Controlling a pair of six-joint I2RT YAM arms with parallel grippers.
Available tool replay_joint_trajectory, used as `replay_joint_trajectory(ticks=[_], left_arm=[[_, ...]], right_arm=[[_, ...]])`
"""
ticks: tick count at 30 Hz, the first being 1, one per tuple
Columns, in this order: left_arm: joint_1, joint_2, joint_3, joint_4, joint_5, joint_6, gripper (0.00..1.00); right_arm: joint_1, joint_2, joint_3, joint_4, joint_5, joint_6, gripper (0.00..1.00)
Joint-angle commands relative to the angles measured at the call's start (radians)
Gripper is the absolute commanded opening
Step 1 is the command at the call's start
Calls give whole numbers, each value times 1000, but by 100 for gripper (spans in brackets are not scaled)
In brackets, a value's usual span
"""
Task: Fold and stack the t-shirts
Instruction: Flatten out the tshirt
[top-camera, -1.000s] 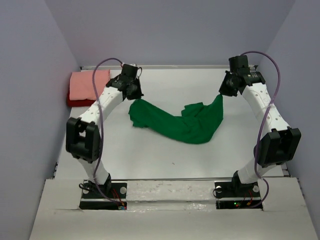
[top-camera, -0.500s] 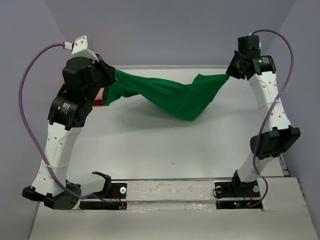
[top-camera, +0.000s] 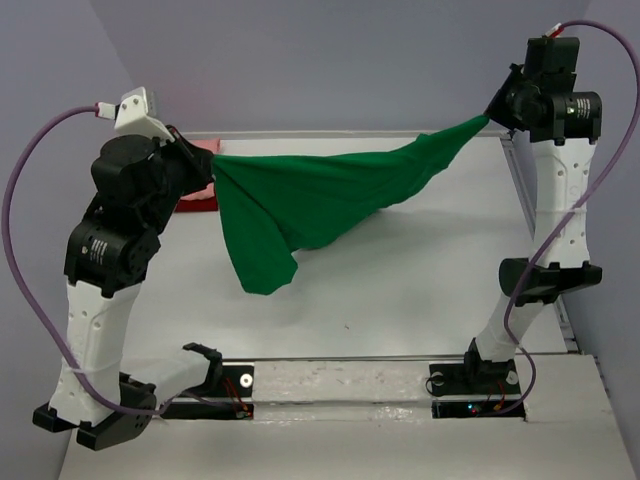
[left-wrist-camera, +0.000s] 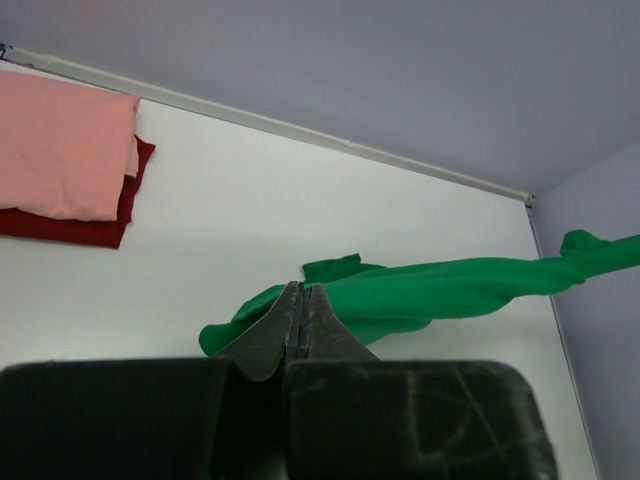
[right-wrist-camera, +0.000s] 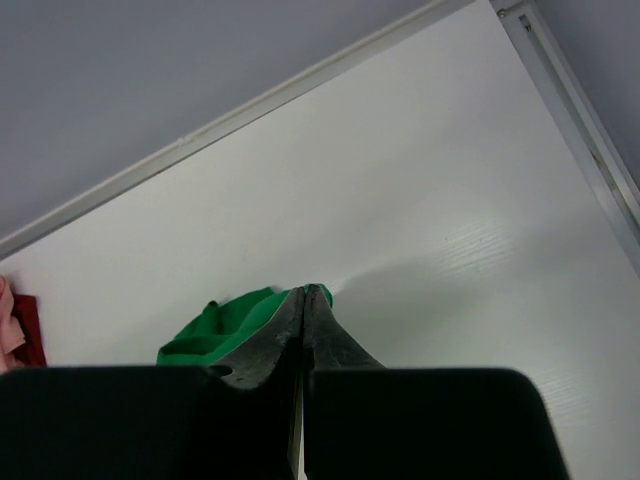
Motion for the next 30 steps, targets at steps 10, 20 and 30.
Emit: replay_joint_trajectory(ticks=[10,20,30], left_arm=[[-2,-208,-22,88,81,33,0],[-6,-136,-1,53,27,13,0],[-10,-35,-36,24,-195,113,0]], right_arm=[[-4,-209,83,17,16,-55,0],[-4,-266,-31,49,252,-137,0],[43,-130,35,182,4,-302,0]])
